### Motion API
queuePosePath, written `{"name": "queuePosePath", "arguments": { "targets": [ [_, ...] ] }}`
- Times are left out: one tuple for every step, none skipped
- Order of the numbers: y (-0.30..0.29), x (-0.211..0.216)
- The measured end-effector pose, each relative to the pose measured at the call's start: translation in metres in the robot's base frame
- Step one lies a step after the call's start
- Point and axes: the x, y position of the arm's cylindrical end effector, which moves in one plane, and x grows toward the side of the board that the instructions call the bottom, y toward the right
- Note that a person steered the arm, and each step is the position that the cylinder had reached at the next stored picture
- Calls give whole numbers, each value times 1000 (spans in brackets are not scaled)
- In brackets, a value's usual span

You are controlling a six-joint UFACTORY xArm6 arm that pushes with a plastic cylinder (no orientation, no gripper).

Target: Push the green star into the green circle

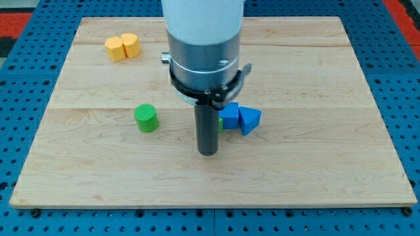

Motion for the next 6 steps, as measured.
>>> {"name": "queuePosePath", "arguments": {
  "targets": [
    [39,-4],
    [53,-21],
    [15,-25],
    [-24,-36],
    [-7,-44],
    [-2,-53]
  ]
}}
